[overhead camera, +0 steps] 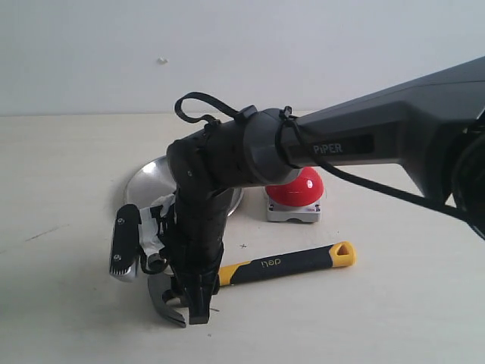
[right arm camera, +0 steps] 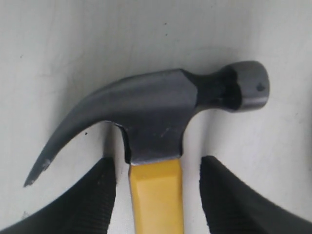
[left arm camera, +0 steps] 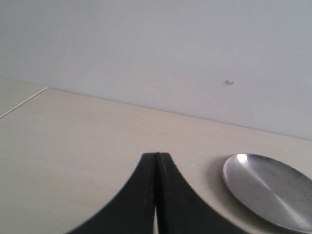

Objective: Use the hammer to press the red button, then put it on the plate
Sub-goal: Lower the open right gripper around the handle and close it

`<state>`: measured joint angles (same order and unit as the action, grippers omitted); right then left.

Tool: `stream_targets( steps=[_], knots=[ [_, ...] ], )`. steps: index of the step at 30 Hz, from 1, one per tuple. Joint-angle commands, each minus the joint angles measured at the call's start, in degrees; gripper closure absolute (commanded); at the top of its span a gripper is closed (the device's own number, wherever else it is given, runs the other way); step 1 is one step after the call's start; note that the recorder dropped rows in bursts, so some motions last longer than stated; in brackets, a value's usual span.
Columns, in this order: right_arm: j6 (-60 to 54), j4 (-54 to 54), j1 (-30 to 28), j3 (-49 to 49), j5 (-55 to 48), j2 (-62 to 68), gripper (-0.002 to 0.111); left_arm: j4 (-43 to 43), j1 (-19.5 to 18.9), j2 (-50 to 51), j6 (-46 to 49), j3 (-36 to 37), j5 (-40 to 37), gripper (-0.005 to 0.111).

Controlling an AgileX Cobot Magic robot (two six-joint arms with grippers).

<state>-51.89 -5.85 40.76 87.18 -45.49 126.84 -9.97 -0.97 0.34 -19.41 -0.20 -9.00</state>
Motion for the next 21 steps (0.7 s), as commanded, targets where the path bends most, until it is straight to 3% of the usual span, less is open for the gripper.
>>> stream_targets(
  steps=[1,21],
  knots=[
    [0.13,0.13,0.19,-0.09,0.25,1.01,0.056,0.21,-0.10,-0.34,-0.52,0.20,0.10,0.107],
    [3.34,2.52,0.09,-0.09,-2.90,1.01,0.057,0.21,-0.10,-0.34,-0.52,0.20,0.10,0.107]
  ],
)
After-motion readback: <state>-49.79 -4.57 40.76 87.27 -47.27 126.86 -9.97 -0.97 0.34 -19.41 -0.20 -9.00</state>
